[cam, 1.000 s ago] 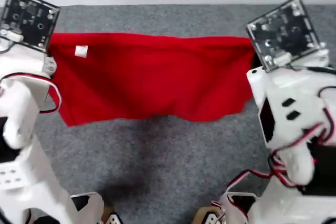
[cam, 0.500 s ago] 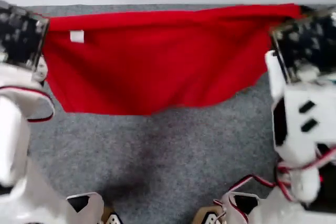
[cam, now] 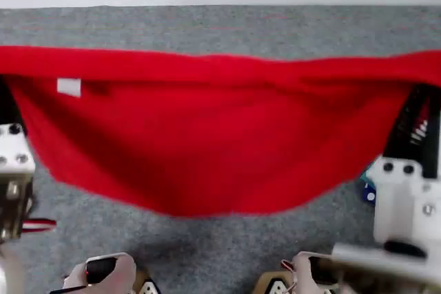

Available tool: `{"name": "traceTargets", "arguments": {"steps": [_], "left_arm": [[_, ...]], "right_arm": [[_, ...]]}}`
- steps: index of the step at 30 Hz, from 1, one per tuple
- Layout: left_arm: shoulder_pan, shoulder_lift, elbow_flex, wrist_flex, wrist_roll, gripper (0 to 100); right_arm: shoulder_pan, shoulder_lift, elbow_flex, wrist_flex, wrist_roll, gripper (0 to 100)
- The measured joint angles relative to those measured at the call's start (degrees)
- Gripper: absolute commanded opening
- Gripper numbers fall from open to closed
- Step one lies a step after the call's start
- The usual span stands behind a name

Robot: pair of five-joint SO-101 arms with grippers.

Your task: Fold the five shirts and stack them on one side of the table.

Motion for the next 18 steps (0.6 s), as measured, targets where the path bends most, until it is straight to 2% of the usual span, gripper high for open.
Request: {"name": "traceTargets", "arguments": {"steps": [5, 11, 14, 18], "left_arm": [[0.00, -0.09, 3.69, 0.00, -1.93, 0], [0.09, 0.26, 28.92, -0.53, -7.65, 0], [0.09, 1.05, 46.33, -6.42, -10.90, 0], [0.09, 1.23, 71.12, -22.59, -14.68, 0]], "right_arm": [[0.00, 0.44, 4.75, -0.44, 1.49, 1.0], [-2.64, 8.97, 18.64, -0.44, 1.49, 1.0], [-5.27, 16.44, 27.34, -2.11, 1.49, 1.0], [-7.91, 25.93, 35.78, -10.90, 1.49, 1.0]]}}
